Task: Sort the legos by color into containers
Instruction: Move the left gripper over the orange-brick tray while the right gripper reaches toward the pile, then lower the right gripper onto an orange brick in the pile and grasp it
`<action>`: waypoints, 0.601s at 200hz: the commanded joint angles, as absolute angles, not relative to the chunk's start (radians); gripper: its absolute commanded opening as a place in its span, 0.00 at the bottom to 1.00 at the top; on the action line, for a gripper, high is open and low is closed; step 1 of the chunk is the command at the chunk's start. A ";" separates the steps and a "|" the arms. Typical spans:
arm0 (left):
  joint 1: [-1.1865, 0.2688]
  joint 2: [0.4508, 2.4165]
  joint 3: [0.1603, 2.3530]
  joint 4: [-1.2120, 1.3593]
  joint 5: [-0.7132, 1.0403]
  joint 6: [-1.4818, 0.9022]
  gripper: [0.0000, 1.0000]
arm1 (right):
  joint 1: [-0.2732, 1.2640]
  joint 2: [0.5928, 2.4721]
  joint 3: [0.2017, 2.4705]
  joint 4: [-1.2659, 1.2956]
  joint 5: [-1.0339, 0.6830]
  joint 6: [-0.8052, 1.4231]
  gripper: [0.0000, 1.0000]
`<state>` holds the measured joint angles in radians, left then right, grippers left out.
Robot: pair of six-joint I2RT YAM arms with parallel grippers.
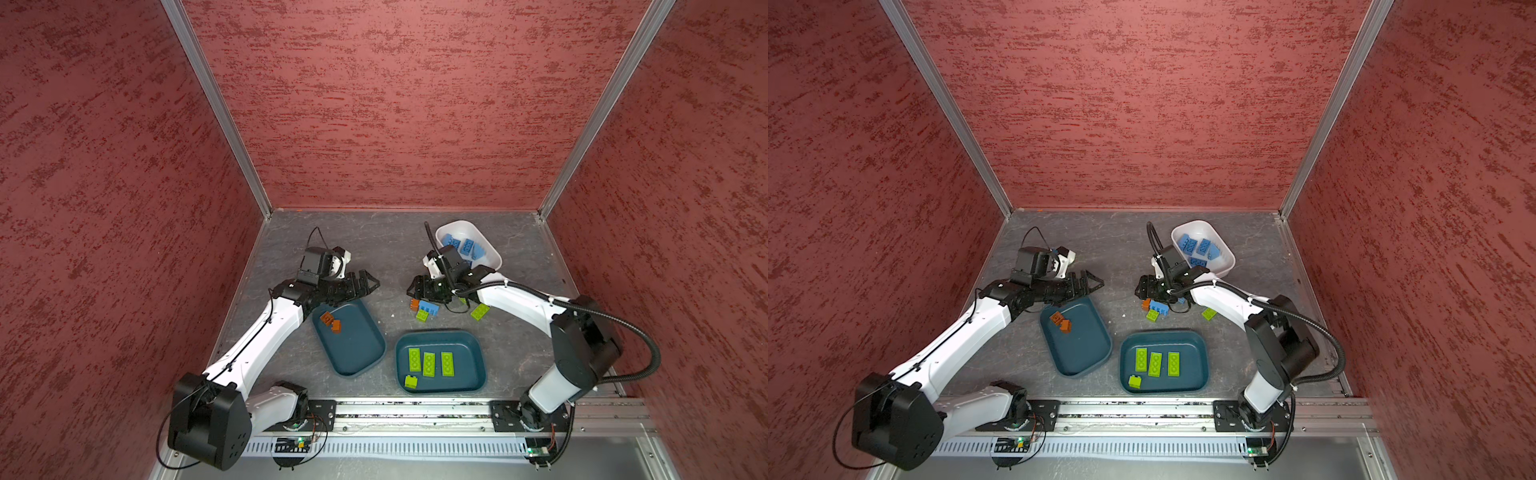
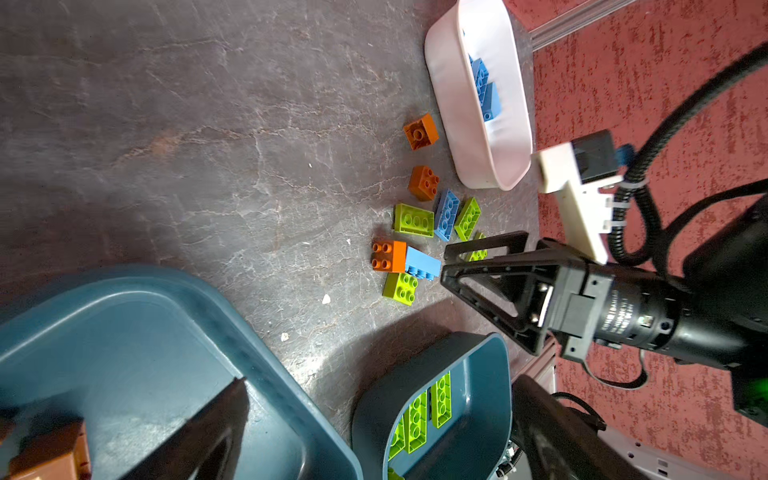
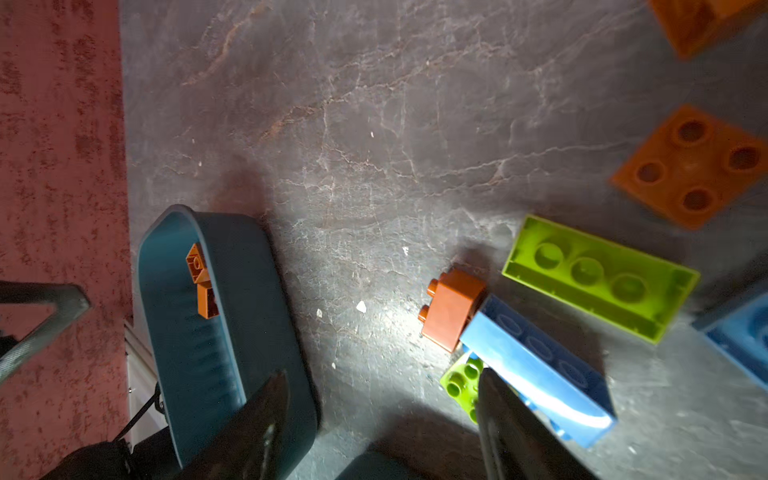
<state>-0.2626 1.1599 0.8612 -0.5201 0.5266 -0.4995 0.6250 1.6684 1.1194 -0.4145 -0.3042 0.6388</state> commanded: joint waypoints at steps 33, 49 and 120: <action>-0.161 1.101 0.821 -0.478 0.591 -0.478 0.99 | 0.661 1.758 1.217 -0.494 -0.137 0.695 0.64; -0.148 1.093 0.813 -0.479 0.592 -0.475 0.99 | 0.662 1.784 1.242 -0.519 -0.113 0.688 0.62; -0.115 1.064 0.766 -0.462 0.609 -0.478 0.99 | 0.663 1.895 1.324 -0.551 -0.103 0.638 0.58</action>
<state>-0.1284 1.0851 0.7792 -0.4927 0.5873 -0.4953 0.6598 1.8690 1.2869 -0.5278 -0.1249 0.6529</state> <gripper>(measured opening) 0.994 0.582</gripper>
